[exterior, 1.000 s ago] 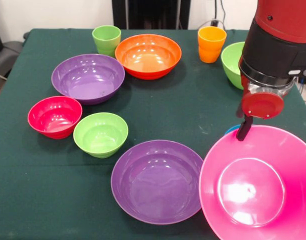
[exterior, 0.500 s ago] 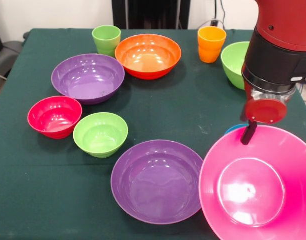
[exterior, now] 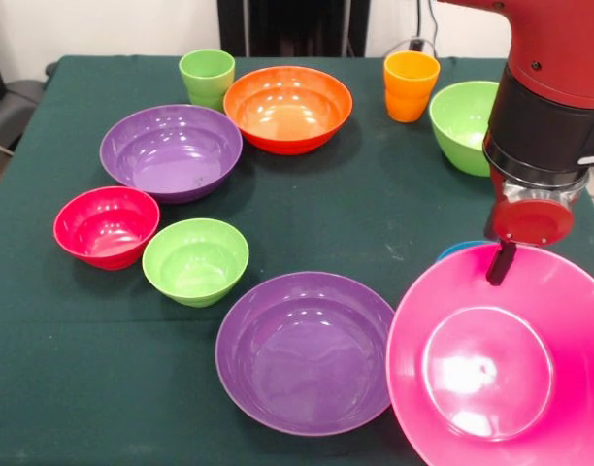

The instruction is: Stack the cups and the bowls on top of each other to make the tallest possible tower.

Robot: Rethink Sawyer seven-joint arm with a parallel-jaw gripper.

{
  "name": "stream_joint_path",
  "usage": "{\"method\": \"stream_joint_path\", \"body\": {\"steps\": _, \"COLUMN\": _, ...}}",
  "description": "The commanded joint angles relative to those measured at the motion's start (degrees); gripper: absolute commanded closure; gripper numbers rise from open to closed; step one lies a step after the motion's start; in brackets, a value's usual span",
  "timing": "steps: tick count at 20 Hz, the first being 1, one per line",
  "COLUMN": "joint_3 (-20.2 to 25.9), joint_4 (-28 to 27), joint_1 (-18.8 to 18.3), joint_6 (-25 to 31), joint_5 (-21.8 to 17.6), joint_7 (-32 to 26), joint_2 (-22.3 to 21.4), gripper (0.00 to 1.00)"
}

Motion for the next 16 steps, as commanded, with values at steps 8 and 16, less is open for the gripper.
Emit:
{"method": "stream_joint_path", "body": {"steps": 8, "joint_3": 8.51, "joint_4": 0.78, "joint_1": -2.85, "joint_6": 4.51, "joint_5": -6.04, "joint_7": -10.25, "joint_2": -0.74, "gripper": 1.0}}
{"method": "stream_joint_path", "body": {"steps": 16, "joint_3": 10.04, "joint_4": 2.88, "joint_1": -3.52, "joint_6": 3.04, "joint_5": -6.48, "joint_7": -12.81, "joint_2": -2.54, "gripper": 1.0}}
